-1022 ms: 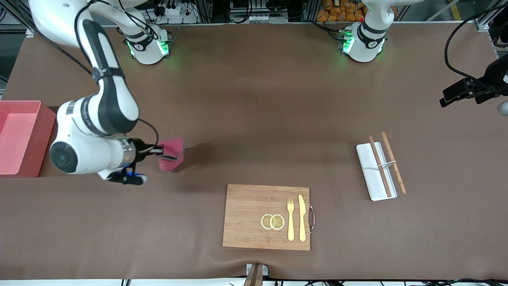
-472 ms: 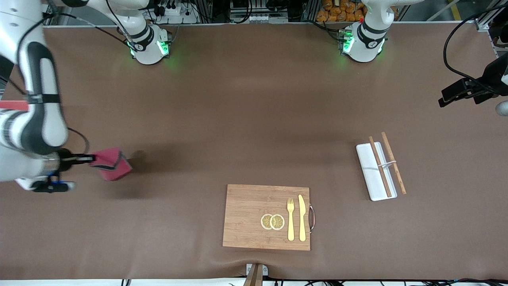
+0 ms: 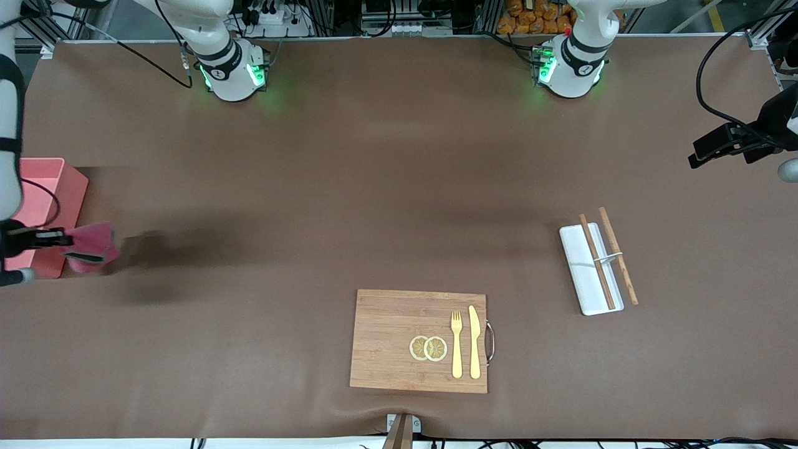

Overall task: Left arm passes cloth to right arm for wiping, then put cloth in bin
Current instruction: 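Move the cloth with the right gripper over the pink bin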

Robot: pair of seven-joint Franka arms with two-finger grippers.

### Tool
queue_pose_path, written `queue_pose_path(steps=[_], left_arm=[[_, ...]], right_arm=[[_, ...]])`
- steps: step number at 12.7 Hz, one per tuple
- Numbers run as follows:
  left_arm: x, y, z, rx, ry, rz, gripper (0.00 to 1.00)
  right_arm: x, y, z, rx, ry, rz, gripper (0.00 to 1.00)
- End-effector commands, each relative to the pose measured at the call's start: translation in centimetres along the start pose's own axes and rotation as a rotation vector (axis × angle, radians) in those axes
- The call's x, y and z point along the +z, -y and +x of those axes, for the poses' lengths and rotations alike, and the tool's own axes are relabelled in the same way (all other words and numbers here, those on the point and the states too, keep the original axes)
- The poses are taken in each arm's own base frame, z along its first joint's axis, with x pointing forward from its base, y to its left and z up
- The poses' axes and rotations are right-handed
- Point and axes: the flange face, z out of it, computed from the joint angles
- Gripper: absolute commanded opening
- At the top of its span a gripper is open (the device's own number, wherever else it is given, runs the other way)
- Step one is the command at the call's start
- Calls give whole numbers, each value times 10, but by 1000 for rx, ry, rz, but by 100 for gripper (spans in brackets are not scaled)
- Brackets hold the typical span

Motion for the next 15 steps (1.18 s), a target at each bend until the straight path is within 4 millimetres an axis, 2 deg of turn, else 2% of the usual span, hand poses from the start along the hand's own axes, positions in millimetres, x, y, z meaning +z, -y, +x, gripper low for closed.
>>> queue_pose_path(steps=[1,3,4,7,8,9,11,12,14,15], left_arm=[[-2,0,-3,15,-5,0,100],[-3,0,-2,15,-11,-1,100],[-2,0,-2,15,-9,-1,100],[-3,1,-3,13,-12,-1,100],[-4,0,-3,15,-14,-1,100],[-5,0,-3,15,-15,-1,100],[-5,1,-3,13,-16,0,100],[-5,1,-3,13,-16,0,100],[-5,1,-3,12,-17,-2,100],[-5,1,-3,12,-15,-1,100]], right_arm=[[-76,5,-39,-74,-17,-71,0],[-115,-1,-64,-112,-19,-124,0],[-124,-12,-74,-124,-20,-146,0],[-118,-66,-110,-124,-21,-141,0],[-109,-91,-122,-92,-28,-139,0],[-91,-122,-129,-113,-37,-147,0],[-57,-174,-135,-209,-70,-204,0],[-33,-199,-137,-230,-76,-218,0],[8,-233,-145,-242,-73,-206,1],[9,-230,-141,-236,-77,-206,67]])
